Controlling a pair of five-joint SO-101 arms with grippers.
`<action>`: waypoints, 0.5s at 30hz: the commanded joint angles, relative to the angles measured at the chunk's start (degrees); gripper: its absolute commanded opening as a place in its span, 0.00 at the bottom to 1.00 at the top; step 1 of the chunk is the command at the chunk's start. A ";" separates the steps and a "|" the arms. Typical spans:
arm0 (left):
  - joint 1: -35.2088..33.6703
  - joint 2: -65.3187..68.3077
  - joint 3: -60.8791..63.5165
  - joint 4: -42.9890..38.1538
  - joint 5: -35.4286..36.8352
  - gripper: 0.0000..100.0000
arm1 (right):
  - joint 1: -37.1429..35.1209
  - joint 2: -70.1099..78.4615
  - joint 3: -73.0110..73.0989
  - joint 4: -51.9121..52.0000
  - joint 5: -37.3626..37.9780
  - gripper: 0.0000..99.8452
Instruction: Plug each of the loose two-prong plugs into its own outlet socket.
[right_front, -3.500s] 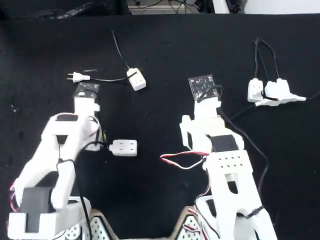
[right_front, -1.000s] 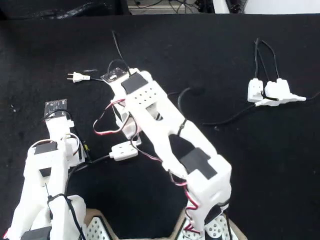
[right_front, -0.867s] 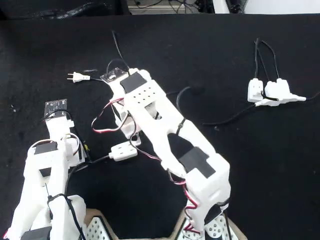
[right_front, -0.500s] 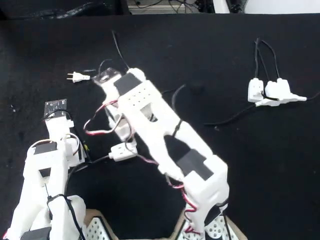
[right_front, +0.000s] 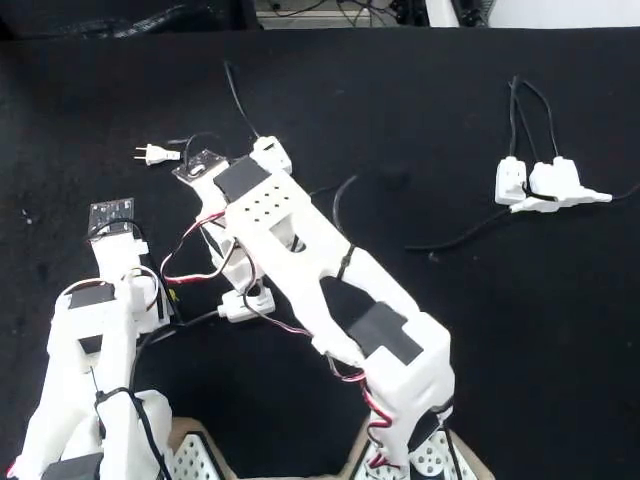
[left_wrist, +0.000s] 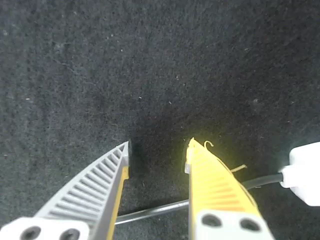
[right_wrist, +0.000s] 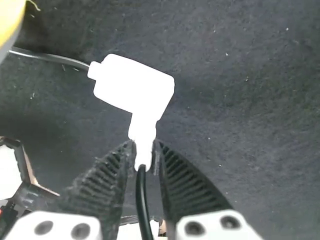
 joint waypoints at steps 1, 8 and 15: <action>-0.40 -1.93 -0.48 -0.62 0.35 0.19 | 2.90 -3.65 -0.66 -0.88 -0.09 0.01; -0.48 -1.93 -0.48 -0.62 0.35 0.19 | 2.64 -3.56 -0.31 -1.14 -0.35 0.01; -0.57 -1.93 -0.48 -0.62 0.35 0.19 | 2.73 -3.65 5.67 -6.24 -0.44 0.01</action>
